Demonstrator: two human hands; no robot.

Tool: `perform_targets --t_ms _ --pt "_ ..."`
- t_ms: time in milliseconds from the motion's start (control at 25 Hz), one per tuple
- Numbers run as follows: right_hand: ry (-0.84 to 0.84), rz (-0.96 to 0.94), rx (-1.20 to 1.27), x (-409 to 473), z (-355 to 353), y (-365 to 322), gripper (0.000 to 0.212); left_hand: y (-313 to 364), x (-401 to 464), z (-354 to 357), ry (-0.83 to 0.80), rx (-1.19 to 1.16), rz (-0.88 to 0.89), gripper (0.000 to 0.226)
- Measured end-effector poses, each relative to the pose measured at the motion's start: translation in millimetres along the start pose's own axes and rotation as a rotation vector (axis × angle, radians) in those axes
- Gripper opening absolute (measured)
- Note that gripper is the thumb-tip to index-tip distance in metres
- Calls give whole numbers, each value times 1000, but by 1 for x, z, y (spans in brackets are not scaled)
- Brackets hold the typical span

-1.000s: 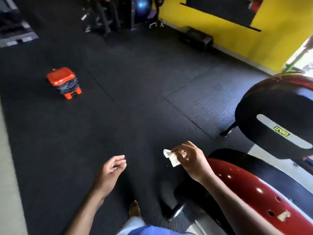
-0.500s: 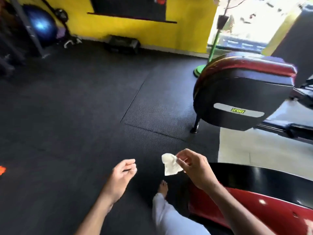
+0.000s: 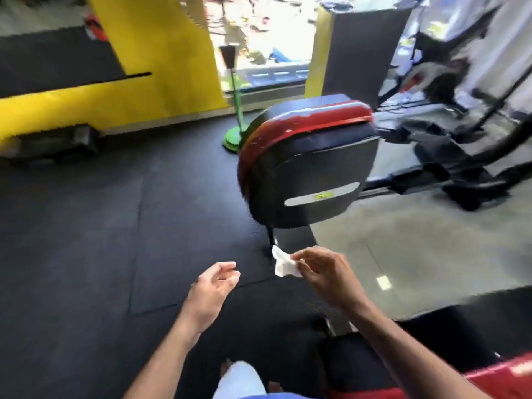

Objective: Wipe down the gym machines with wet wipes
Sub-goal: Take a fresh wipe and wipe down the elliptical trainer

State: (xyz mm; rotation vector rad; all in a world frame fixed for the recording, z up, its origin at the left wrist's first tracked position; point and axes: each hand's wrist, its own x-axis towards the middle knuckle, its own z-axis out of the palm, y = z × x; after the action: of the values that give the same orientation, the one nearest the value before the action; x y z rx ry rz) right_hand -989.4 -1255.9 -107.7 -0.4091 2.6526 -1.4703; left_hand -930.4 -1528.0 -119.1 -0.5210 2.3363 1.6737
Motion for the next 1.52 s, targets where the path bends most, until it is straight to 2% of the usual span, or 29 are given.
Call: perform_targets --t_ms 120,360,440,560,720,840,960,1040,1160,1360,1520 --pt "136 145 39 41 -28 19 14 36 88 24 -193 44 38 21" --pt "394 340 55 112 -71 44 12 94 234 60 -506 155 150 20" --pt "522 345 9 131 -90 49 13 125 283 82 -609 218 227 23" --pt "767 480 -11 127 -120 62 14 177 332 135 -738 266 283 22" --pt "978 653 -49 99 -159 91 16 231 358 228 -921 321 366 34" --pt "1109 734 -21 83 -196 127 18 258 368 308 -1064 366 393 32" --pt "1212 784 25 75 -238 166 16 291 366 390 -1170 400 399 45" --pt "1252 801 -3 67 -278 190 14 322 360 457 -1254 444 401 41" --pt "1307 785 -29 51 -344 213 12 381 343 555 -1344 489 496 32" --pt "1461 666 -78 37 -467 245 9 470 332 678 -1372 421 647 24" --pt "1495 644 -138 37 -576 286 10 527 346 776 -1367 419 751 23"
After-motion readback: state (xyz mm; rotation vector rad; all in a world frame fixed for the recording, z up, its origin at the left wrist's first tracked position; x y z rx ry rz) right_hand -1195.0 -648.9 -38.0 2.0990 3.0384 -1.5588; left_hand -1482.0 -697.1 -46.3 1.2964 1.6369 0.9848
